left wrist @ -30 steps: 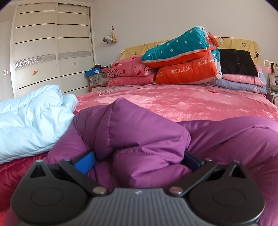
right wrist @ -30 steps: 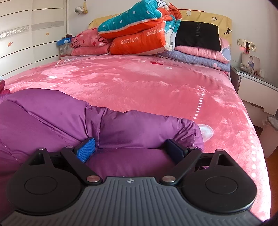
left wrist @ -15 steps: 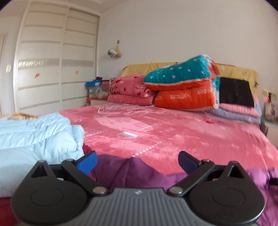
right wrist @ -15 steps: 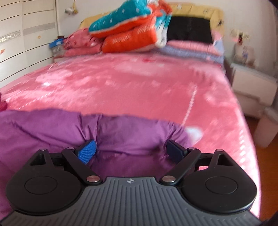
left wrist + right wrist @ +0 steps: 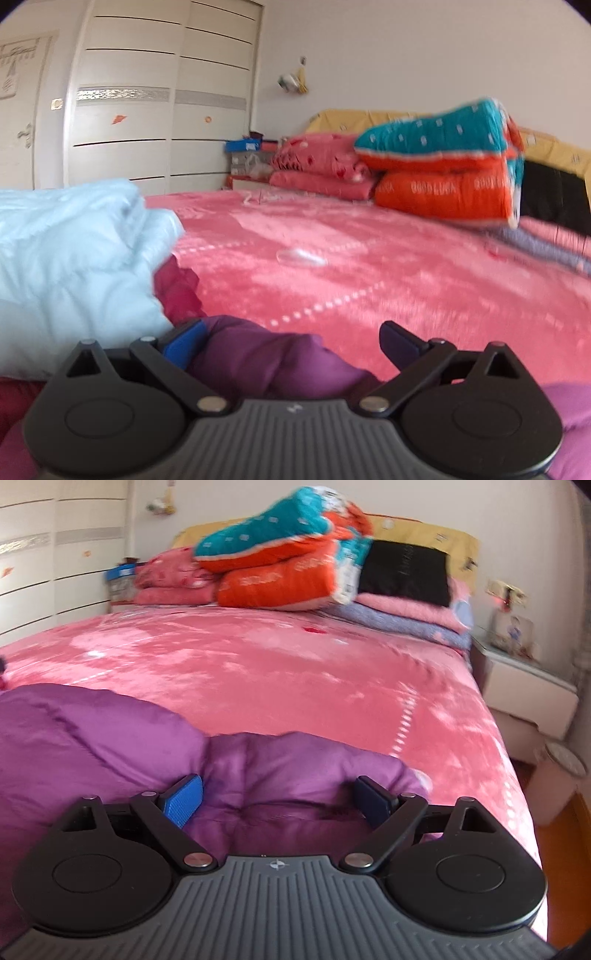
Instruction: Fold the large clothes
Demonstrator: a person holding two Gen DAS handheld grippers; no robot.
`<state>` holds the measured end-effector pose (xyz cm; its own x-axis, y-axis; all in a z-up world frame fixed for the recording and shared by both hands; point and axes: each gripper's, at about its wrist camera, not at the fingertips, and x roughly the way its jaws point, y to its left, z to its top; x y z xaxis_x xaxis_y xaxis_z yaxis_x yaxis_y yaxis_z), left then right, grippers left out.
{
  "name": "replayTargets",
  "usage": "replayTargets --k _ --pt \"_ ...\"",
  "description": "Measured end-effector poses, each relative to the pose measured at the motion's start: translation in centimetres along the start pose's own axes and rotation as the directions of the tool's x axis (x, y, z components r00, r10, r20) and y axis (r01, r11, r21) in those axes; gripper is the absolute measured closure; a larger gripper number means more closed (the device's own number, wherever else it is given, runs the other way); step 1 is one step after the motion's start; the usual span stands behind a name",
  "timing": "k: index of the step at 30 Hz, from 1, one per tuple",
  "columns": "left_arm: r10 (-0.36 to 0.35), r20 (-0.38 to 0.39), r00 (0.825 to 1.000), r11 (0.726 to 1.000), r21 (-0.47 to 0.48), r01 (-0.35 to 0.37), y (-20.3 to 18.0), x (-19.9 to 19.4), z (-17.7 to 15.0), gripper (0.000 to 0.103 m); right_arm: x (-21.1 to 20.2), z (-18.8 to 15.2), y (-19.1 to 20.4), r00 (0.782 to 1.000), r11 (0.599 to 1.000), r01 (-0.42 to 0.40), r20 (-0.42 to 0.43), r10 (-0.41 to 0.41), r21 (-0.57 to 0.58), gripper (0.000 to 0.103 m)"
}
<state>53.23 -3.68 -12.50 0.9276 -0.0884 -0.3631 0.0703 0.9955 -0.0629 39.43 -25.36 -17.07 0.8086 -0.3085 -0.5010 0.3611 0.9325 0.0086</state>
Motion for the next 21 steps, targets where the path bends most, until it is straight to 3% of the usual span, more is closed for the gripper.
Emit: replayTargets --k 6,10,14,17,21 --pt "0.019 -0.067 0.998 1.000 0.023 -0.018 0.1 1.1 -1.0 0.002 1.1 -0.2 -1.1 1.000 0.998 0.014 -0.013 -0.014 0.059 0.000" --pt "0.002 -0.061 0.998 1.000 0.005 -0.002 0.7 -0.2 -0.6 0.002 1.2 -0.6 -0.8 1.000 0.998 0.027 -0.001 -0.027 0.048 0.000" --pt "-0.057 -0.043 0.997 0.998 0.037 0.059 1.9 -5.0 0.8 0.002 1.1 -0.6 -1.8 1.000 0.997 -0.006 -0.020 0.007 0.077 0.000" --pt "-0.057 -0.013 0.998 0.993 0.101 0.058 3.7 -10.2 1.1 0.002 1.1 0.0 -3.4 0.994 0.984 -0.080 -0.060 0.091 0.158 0.000" --pt "-0.023 -0.027 0.999 0.991 0.128 0.027 7.3 -16.5 0.3 0.002 -0.5 0.9 -7.0 0.969 0.916 -0.197 -0.071 0.236 0.350 0.000"
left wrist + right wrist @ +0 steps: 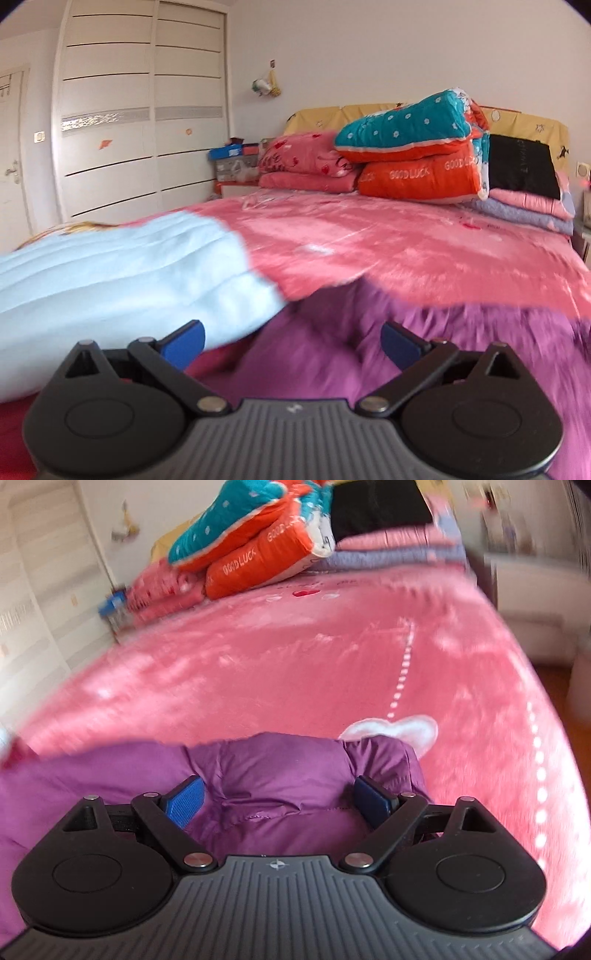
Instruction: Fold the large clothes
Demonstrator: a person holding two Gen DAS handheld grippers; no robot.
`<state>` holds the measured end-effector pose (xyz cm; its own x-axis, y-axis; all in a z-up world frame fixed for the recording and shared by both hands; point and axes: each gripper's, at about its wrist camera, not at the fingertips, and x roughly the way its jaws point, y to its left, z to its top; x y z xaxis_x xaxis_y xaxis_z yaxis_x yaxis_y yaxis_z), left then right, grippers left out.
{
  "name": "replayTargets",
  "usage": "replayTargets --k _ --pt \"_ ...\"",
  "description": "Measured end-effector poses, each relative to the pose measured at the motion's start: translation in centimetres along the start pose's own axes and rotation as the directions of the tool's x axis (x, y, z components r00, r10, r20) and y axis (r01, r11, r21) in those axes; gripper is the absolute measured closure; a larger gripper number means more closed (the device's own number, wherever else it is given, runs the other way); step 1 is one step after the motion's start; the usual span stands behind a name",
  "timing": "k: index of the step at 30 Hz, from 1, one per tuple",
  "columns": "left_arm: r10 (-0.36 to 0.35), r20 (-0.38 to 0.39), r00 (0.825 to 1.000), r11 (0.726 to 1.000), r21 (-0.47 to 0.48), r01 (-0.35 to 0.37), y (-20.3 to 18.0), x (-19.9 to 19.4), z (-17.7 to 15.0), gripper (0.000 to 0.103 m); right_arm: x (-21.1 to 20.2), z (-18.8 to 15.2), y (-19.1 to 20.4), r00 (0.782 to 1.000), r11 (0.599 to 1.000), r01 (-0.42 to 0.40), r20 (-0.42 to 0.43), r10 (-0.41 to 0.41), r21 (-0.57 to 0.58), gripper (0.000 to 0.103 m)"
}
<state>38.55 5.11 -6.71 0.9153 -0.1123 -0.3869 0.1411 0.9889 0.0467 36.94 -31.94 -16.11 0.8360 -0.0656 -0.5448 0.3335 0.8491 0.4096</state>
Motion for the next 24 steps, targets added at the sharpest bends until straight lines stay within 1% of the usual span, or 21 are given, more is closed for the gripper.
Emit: replayTargets --k 2,6,9,12,15,18,20,24 --pt "0.022 -0.032 0.999 1.000 -0.007 -0.022 1.5 -3.0 -1.2 0.002 -1.6 0.3 -1.1 1.000 0.998 -0.028 0.002 0.028 0.048 0.000" --pt "0.041 -0.093 0.995 0.998 -0.033 -0.044 3.1 -9.2 -4.3 0.002 -4.8 -0.8 -2.8 0.999 0.997 -0.025 0.022 0.023 0.077 0.000" --pt "0.043 -0.132 0.990 0.996 -0.066 -0.052 3.3 -13.1 -6.4 0.002 -7.9 -2.3 -3.1 0.998 0.997 -0.024 0.060 0.019 0.076 0.000" --pt "0.042 -0.149 0.988 0.995 -0.086 -0.056 2.4 -16.7 -7.9 0.002 -11.2 -4.2 -3.3 0.997 0.997 -0.022 0.080 0.016 0.072 0.000" --pt "0.002 -0.170 0.985 0.994 -0.111 -0.021 1.5 -19.5 -9.3 0.002 -14.5 -6.3 -2.9 0.996 1.000 -0.006 0.088 0.005 0.015 0.000" --pt "-0.027 -0.171 0.985 0.993 -0.119 0.006 0.4 -22.4 -10.3 0.002 -17.8 -8.4 -2.7 0.996 0.998 0.009 0.087 -0.004 -0.066 0.000" --pt "-0.051 -0.177 0.983 0.992 -0.126 0.028 -0.3 -24.0 -10.7 0.002 -19.7 -9.4 -3.1 0.998 0.995 0.017 0.070 -0.010 -0.102 0.000" --pt "-0.094 -0.180 0.979 0.987 -0.148 0.067 -1.6 -27.3 -11.6 0.002 -22.4 -10.6 -3.7 1.000 0.993 -0.020 0.013 0.021 -0.117 0.000"
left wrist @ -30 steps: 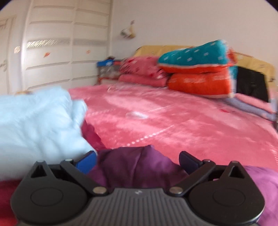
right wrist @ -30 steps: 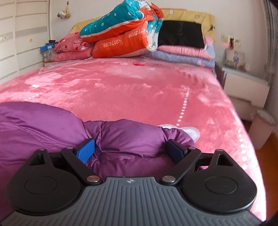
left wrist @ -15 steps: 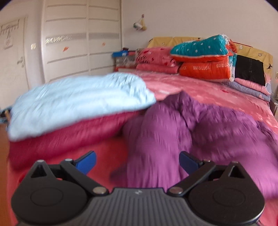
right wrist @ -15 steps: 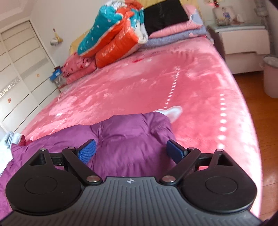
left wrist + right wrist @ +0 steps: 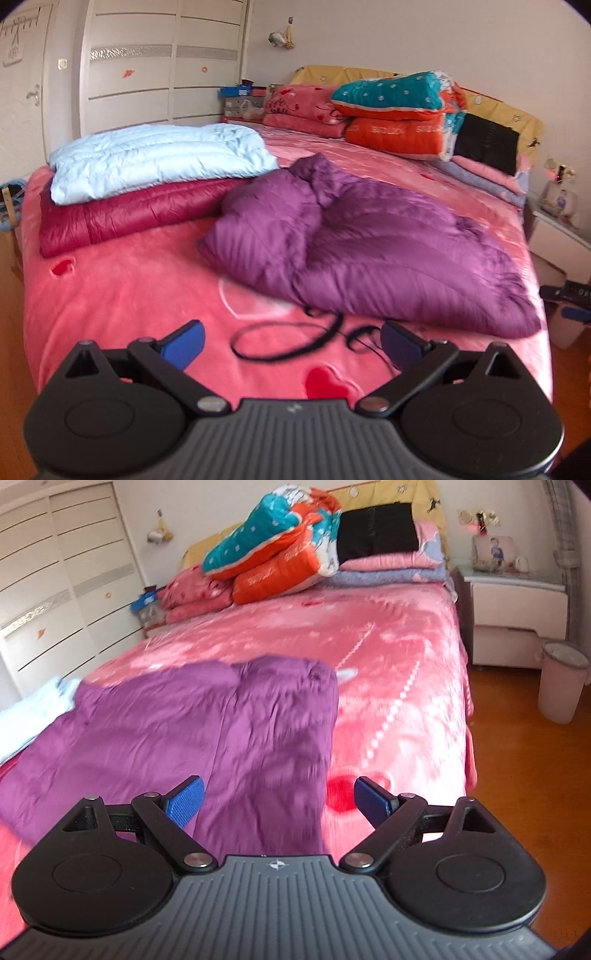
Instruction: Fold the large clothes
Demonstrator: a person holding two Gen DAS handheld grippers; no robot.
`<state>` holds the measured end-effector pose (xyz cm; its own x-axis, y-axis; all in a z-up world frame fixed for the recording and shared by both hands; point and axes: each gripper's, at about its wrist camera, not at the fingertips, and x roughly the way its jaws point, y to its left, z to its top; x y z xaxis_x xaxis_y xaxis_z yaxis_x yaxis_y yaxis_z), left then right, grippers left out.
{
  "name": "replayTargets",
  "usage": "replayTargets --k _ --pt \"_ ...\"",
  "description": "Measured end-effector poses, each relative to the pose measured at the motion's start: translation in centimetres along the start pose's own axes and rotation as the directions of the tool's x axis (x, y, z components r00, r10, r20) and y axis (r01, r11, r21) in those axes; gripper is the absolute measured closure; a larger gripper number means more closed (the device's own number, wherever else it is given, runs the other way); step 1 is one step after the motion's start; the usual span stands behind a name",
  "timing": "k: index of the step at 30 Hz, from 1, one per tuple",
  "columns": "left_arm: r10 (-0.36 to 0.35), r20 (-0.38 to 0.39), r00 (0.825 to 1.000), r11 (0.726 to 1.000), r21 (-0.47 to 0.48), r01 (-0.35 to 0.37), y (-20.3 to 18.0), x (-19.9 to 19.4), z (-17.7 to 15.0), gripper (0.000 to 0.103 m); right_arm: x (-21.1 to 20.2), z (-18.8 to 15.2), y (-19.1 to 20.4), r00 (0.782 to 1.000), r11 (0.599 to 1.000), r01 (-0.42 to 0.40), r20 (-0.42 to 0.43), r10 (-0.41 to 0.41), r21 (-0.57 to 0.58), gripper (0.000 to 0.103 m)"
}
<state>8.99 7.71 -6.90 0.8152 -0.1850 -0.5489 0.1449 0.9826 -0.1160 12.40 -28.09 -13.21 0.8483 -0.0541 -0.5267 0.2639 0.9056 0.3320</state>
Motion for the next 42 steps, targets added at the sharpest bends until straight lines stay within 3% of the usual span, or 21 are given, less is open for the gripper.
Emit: replayTargets --k 10,14,18,21,25,32,39,42 --pt "-0.086 -0.014 0.996 0.996 -0.035 0.085 -0.6 -5.0 -2.0 0.002 -6.8 -2.7 -1.5 0.992 0.996 -0.093 -0.089 0.092 -0.005 0.000" --pt "-0.119 -0.026 0.993 0.990 -0.084 0.117 1.1 -4.6 -0.8 0.002 -8.4 -3.3 -2.9 0.986 0.992 -0.125 -0.106 0.126 0.021 0.000" --pt "-0.132 -0.015 0.991 0.984 -0.126 0.129 3.4 -2.7 2.1 0.002 -7.4 -2.1 -4.7 0.981 0.986 -0.148 -0.111 0.156 0.081 0.000" --pt "-0.135 -0.009 0.991 0.977 -0.167 0.132 5.2 0.2 5.2 0.002 -5.0 -1.1 -5.9 0.971 0.973 -0.180 -0.133 0.199 0.142 0.000" --pt "-0.194 -0.043 0.980 0.963 -0.200 0.182 7.1 6.0 9.7 0.002 -0.3 0.6 -7.3 0.957 0.952 -0.219 -0.146 0.253 0.215 0.000" --pt "-0.288 -0.107 0.952 0.929 -0.273 0.250 9.9 19.3 16.0 0.002 10.0 2.3 -9.8 0.927 0.891 -0.260 -0.163 0.339 0.372 0.000" --pt "-0.339 -0.206 0.918 0.902 -0.348 0.255 10.9 28.0 17.7 0.003 15.1 3.2 -8.9 0.883 0.834 -0.358 -0.139 0.449 0.420 0.000" --pt "-0.357 -0.248 0.900 0.898 -0.357 0.257 11.0 29.9 17.7 0.003 14.9 3.8 -8.9 0.900 0.860 -0.324 -0.153 0.409 0.395 0.000"
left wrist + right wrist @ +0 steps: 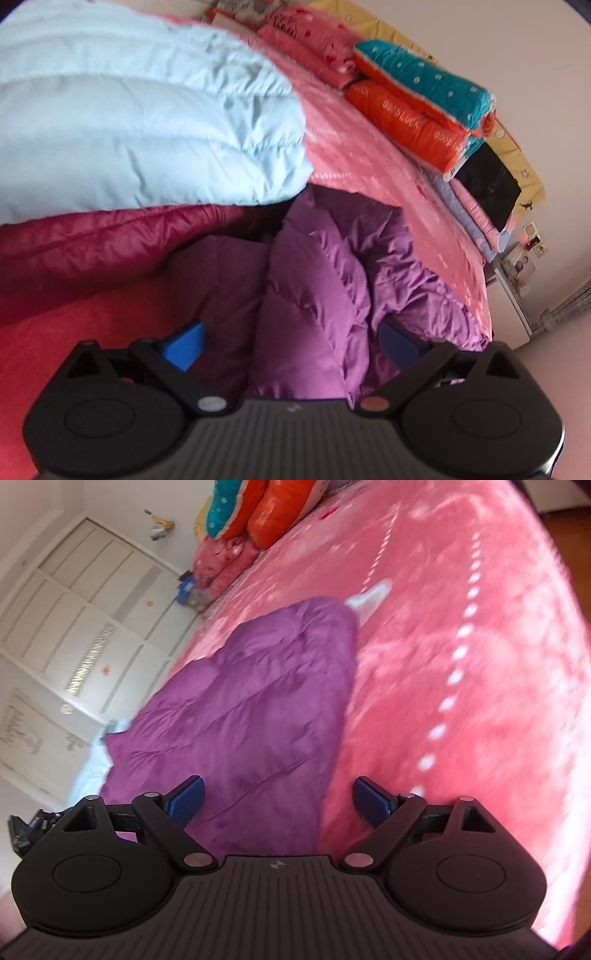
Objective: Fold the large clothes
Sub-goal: 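Grasp the folded jacket bundle with both grippers and lift it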
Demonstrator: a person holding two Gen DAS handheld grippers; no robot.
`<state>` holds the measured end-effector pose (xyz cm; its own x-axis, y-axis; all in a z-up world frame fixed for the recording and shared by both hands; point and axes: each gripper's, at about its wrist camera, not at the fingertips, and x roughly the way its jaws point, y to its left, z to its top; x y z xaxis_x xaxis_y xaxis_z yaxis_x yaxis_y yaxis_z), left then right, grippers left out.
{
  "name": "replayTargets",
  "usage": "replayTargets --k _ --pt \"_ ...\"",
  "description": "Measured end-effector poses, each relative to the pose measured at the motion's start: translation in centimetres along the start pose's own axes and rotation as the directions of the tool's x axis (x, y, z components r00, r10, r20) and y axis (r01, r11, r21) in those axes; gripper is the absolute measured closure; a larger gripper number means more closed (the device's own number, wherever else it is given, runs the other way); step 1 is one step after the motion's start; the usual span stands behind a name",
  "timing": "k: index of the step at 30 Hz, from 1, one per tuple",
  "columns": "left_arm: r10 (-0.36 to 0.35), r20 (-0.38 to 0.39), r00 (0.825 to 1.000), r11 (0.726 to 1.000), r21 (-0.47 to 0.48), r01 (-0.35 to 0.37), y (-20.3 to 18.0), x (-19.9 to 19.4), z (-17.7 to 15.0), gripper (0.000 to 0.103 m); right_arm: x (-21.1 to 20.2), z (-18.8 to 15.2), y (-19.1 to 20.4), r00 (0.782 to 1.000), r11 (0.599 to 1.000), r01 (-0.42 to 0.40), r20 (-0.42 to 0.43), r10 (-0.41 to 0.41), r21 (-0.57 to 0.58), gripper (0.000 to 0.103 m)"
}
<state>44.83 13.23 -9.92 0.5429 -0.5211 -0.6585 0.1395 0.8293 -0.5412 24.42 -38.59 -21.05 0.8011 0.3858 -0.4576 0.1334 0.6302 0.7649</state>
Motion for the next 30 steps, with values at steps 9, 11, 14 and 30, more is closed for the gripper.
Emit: replayTargets --k 9,11,14,30 --pt "0.073 -0.169 0.983 0.995 0.084 -0.059 0.0 4.8 0.5 0.001 -0.7 1.0 -0.8 0.999 0.997 0.033 -0.027 -0.032 0.067 0.000" --pt "0.059 -0.190 0.980 0.996 0.072 -0.046 0.2 5.4 0.5 0.001 0.0 1.5 -1.0 0.999 0.996 0.016 -0.044 -0.013 0.086 0.000" --pt "0.039 -0.211 0.977 0.997 0.078 -0.023 0.3 6.0 0.3 0.001 0.9 1.9 -1.2 0.996 0.993 -0.050 -0.071 0.058 0.112 0.000" --pt "-0.032 -0.203 0.979 0.990 0.128 0.059 -2.3 7.4 -1.5 0.009 6.7 2.4 2.4 0.949 0.944 -0.194 -0.192 0.249 0.266 0.000"
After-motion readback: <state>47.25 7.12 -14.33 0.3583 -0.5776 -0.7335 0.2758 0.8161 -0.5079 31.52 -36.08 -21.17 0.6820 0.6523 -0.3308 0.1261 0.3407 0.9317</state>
